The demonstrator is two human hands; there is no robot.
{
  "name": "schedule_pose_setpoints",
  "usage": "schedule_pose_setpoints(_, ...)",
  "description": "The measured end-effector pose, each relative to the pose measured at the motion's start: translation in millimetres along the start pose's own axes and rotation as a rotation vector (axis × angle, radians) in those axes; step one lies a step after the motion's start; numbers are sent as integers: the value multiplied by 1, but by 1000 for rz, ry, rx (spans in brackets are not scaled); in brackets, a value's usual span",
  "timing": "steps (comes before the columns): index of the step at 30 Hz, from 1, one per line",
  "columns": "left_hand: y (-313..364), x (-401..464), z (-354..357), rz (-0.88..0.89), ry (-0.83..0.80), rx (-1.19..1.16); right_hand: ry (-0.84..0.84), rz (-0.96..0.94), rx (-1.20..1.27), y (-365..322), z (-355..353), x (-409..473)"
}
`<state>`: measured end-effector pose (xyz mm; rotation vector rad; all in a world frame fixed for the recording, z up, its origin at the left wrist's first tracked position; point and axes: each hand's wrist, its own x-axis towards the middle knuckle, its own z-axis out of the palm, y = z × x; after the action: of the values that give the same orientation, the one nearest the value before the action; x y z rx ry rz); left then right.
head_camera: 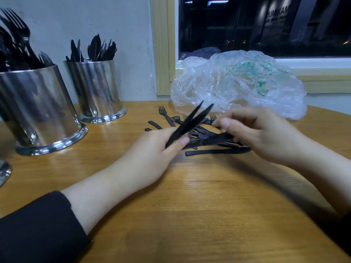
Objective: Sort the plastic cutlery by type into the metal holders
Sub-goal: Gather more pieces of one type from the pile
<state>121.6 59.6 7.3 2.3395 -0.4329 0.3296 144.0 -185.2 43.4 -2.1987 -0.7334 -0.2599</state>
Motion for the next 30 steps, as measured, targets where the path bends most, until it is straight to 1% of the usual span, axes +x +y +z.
schedule_pose_setpoints(2,-4,2,-2,-62,36,-28,0,61,-181,16,-8,3)
schedule_pose_setpoints(5,-7,5,-4,-124,84,-133,-159,136,-451,34,-16,4)
schedule_pose_setpoints(7,-4,5,-5,-141,88,-138,-256,150,-517,37,-16,4)
schedule_pose_setpoints(9,-3,5,-5,-153,100,-152,-305,155,-534,36,-13,4)
schedule_pose_setpoints(15,-3,5,-7,-140,150,-246,-350,206,-418,31,-11,3)
schedule_pose_setpoints(18,2,3,-9,-127,165,-238,-391,215,-350,30,-8,3)
schedule_pose_setpoints(21,3,3,-10,-94,194,-218,-408,207,-348,27,-5,2)
schedule_pose_setpoints(23,1,3,-10,-70,202,-206,-390,176,-313,22,-4,1)
schedule_pose_setpoints(26,2,3,-9,-49,185,-168,-346,125,-173,11,0,-1)
schedule_pose_setpoints(28,2,2,-7,-13,138,-114,-296,75,-132,5,4,-1)
schedule_pose_setpoints(30,3,0,-3,21,57,-66,-230,43,-67,0,9,-2)
